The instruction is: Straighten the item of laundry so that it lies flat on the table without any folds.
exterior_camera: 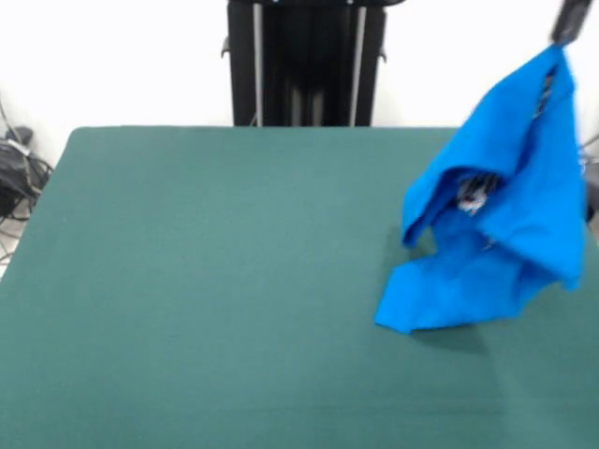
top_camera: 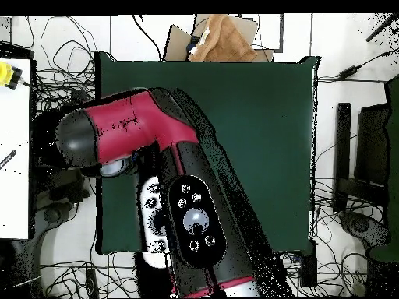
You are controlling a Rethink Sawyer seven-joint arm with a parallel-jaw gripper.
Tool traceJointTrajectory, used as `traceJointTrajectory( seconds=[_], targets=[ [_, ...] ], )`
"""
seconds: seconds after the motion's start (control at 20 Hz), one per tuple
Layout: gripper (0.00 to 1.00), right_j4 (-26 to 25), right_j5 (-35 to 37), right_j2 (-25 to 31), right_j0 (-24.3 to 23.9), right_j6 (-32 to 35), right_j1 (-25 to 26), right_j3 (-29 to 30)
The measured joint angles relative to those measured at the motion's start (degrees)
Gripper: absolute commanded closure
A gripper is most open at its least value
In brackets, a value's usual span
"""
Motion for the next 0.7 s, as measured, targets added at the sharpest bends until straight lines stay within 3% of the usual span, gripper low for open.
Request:
traceJointTrajectory(
  seconds=[0.45, 0.7],
  targets=[
    [1.00, 0.49, 15.07, -0.02, 9.69, 2.90, -0.40, -12.32],
    [1.00, 1.28, 16.00, -0.01, 10.75, 3.61, -0.61, -15.06]
  ],
)
